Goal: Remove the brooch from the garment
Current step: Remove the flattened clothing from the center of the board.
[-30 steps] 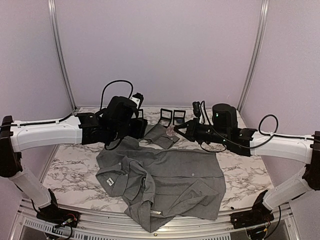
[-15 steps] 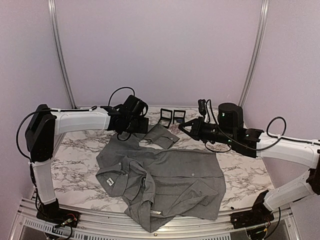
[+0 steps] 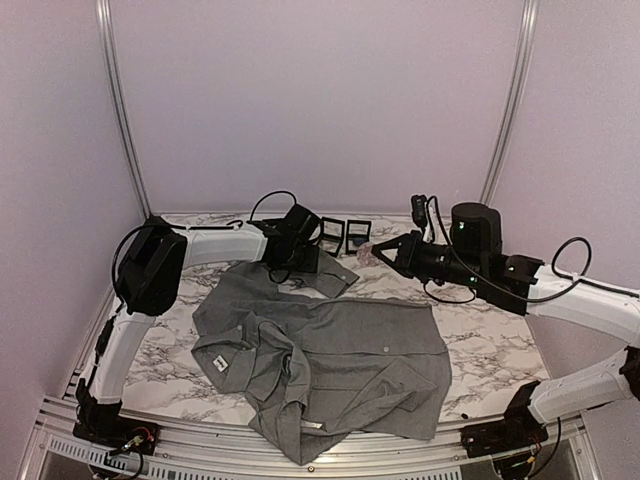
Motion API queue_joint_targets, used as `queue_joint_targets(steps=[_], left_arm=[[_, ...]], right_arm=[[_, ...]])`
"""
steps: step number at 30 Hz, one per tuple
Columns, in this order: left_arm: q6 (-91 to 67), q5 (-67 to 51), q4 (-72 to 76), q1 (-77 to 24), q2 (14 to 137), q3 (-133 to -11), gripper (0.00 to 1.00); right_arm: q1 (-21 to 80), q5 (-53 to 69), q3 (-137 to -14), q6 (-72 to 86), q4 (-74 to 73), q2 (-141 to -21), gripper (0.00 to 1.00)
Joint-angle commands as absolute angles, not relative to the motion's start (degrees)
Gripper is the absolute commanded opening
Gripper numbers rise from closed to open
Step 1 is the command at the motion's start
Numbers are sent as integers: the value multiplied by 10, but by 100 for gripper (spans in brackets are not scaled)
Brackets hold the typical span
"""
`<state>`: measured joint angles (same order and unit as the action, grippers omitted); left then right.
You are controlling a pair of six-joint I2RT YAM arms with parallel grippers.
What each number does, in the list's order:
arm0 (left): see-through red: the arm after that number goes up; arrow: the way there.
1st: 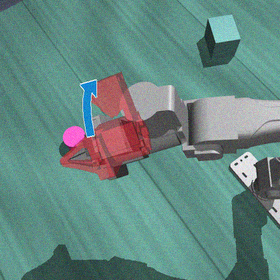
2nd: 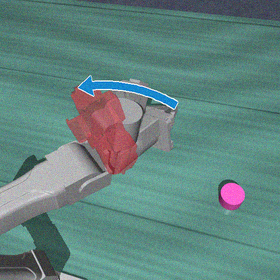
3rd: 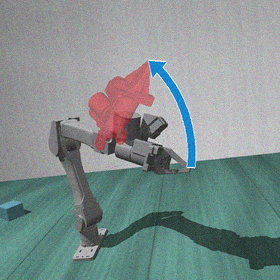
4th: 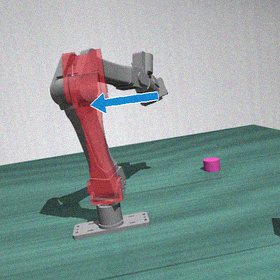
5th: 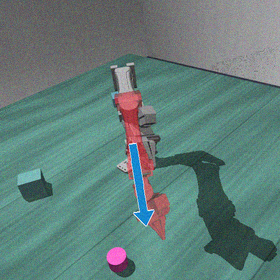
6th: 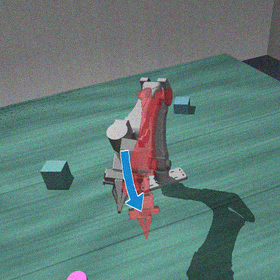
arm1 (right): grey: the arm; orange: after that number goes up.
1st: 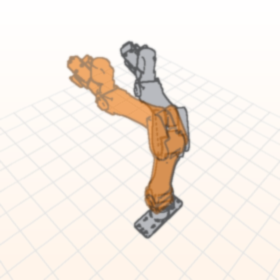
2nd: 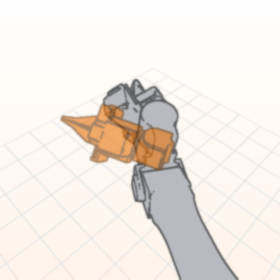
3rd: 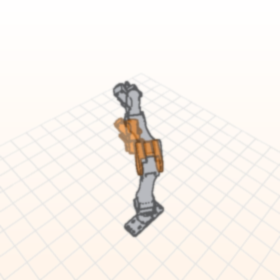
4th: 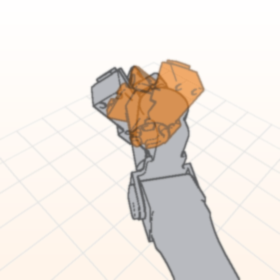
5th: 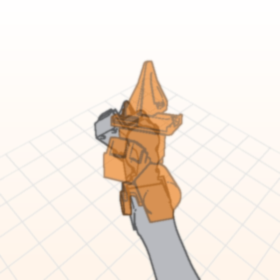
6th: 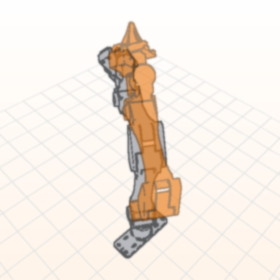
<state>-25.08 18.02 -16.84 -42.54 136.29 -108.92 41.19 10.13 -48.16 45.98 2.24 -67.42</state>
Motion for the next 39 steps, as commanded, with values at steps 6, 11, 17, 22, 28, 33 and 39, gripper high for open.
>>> queue_joint_targets(steps=[6,11,17,22,28,33,39], left_arm=[[-255,145,-203,-419,1425,-1146,62],[-258,118,-200,-420,1423,-1119,61],[-247,81,-182,-428,1386,-1043,59],[-241,61,-156,-441,1335,-956,59],[-239,44,-130,-457,1273,-861,59],[-242,44,-111,-461,1224,-807,59],[-234,42,-113,-459,1160,-802,63]], right_arm=[[400,92,-474,443,5,-668,0],[393,99,-478,437,16,-690,0],[360,123,-481,434,40,-717,0],[335,137,-495,427,60,-752,0],[314,144,-530,412,76,-808,0],[312,142,-576,406,102,-880,0],[312,122,-624,408,133,-956,0]])
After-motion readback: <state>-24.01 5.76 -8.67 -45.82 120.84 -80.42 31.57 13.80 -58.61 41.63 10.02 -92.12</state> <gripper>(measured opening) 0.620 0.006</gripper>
